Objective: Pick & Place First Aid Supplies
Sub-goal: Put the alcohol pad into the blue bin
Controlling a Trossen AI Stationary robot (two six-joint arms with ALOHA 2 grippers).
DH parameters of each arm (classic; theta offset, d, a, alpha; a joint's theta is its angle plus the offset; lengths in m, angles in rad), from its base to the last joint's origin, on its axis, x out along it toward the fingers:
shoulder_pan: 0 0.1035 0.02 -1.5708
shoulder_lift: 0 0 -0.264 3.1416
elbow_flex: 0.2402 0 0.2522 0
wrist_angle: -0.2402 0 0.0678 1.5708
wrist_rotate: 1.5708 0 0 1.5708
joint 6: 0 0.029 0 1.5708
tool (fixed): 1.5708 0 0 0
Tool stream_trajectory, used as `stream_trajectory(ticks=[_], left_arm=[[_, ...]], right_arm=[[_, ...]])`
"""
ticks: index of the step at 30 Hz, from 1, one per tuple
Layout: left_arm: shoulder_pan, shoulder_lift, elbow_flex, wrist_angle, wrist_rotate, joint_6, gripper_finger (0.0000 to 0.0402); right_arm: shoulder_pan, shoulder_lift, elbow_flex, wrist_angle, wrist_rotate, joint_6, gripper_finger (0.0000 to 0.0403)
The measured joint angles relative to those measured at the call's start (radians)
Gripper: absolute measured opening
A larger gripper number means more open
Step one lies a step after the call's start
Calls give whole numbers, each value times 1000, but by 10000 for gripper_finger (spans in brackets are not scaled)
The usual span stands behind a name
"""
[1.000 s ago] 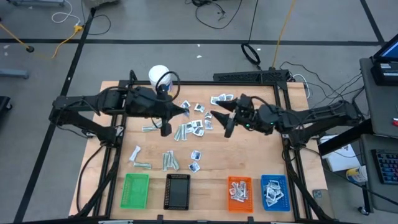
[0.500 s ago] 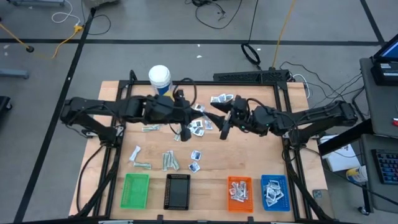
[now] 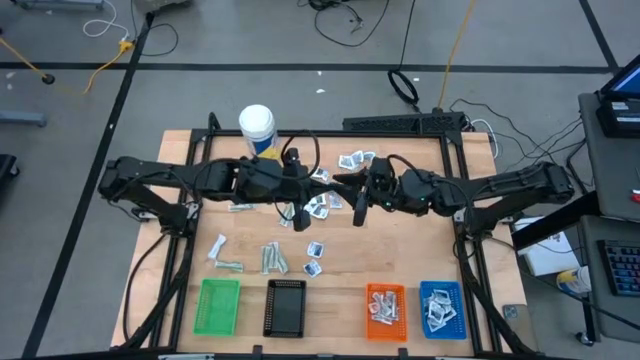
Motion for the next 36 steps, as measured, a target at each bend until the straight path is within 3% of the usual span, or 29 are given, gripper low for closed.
stream_trajectory(ticks=[4,10,15,24,36], left_arm=[[-3,0,0,-6,-2,0,0],[0,-1,0,-18,7,-29,11],[2,-7,0,-132,3,-88,74],[9,-7,0,-263,63,-164,171],[43,-8,0,-295,156,-212,192]], right_arm=[[0,1,0,7,-20,-16,15],[-1,0,0,4,-77,11,2],[1,-35,0,-126,-144,129,1],[2,-60,0,-563,-359,439,1],[8,-60,-3,-1331,-490,737,0]])
